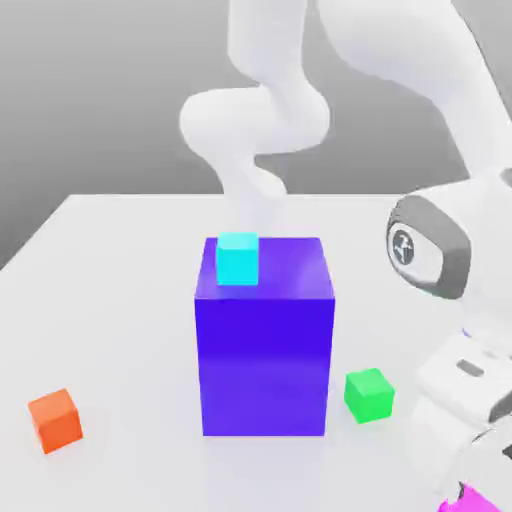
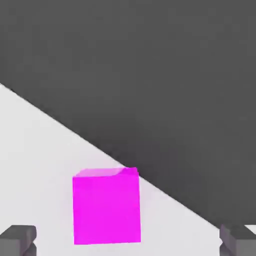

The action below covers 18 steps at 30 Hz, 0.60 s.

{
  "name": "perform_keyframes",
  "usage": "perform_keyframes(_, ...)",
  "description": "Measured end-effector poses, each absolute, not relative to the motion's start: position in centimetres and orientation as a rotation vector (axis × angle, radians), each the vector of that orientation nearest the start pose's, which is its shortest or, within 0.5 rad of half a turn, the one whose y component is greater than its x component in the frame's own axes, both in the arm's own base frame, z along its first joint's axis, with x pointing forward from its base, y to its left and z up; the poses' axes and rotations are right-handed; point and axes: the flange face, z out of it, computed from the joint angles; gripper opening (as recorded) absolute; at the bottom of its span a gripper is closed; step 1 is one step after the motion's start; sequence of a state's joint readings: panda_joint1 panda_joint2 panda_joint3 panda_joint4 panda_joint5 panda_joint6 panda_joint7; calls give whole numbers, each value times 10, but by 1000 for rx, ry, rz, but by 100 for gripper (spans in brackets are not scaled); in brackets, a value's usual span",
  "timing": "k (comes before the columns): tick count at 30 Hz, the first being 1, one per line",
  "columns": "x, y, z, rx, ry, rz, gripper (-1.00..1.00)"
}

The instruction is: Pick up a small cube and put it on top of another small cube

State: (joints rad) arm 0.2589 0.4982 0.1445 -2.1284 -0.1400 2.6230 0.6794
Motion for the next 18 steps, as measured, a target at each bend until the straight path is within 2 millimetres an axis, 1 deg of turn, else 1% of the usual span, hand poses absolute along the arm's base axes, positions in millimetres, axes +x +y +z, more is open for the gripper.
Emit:
perform_keyframes(2,524,230,142,-3130,265,-2,0)
perform_keyframes(3,523,230,132,-3130,264,-1,-100)
perform_keyframes(8,523,230,132,-3130,264,0,-100)
perform_keyframes(9,523,230,127,-3130,263,0,-100)
perform_keyframes(10,523,230,133,-3130,263,0,-100)
perform_keyframes(11,524,230,143,-3130,263,1,-100)
perform_keyframes(14,522,229,184,-3132,254,-1,-100)
perform_keyframes(18,493,216,212,-3196,-24,-45,-100)
